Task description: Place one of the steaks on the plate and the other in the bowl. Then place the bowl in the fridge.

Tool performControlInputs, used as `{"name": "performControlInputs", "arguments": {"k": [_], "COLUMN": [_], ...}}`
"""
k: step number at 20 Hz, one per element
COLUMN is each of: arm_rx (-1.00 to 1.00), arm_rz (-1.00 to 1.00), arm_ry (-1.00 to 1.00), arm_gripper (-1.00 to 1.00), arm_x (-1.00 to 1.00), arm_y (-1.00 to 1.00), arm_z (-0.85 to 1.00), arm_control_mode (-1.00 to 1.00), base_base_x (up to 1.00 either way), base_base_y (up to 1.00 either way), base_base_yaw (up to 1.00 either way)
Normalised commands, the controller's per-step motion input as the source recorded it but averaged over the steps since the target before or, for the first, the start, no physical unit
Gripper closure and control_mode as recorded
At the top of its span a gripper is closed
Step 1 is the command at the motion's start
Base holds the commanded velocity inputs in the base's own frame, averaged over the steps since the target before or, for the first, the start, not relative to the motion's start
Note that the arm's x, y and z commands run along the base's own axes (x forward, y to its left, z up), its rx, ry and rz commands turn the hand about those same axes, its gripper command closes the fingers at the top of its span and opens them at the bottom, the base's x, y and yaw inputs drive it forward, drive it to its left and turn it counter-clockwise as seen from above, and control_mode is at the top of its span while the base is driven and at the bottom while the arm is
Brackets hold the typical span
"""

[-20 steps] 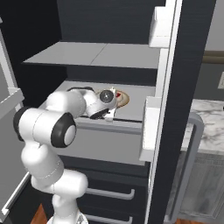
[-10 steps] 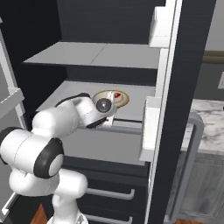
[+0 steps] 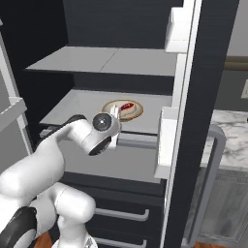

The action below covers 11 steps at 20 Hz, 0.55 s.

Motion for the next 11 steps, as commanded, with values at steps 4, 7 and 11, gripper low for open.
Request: {"name": "performControlInputs", "arguments": {"k": [4,7,11], "arm_rx": [0.00,0.00,0.00], "arm_rz": [0.09,0.21,0.21], "arm_ry": [0.16,0.26,0.13], "arm_gripper": [-1.00,-1.00,-1.00], "arm_x": [-0.27,-0.22,-0.52], "arm_y": [0.00,-0.04,-0.01], "arm_z": [0.79,0.19,-0.02], "arm_control_mode": [-1.00,-1.00,-1.00], "base_base_x": [0.00,0.00,0.00], "base_base_y": [0.00,0.00,0.00], "base_base_yaw": [0.00,0.00,0.00]}}
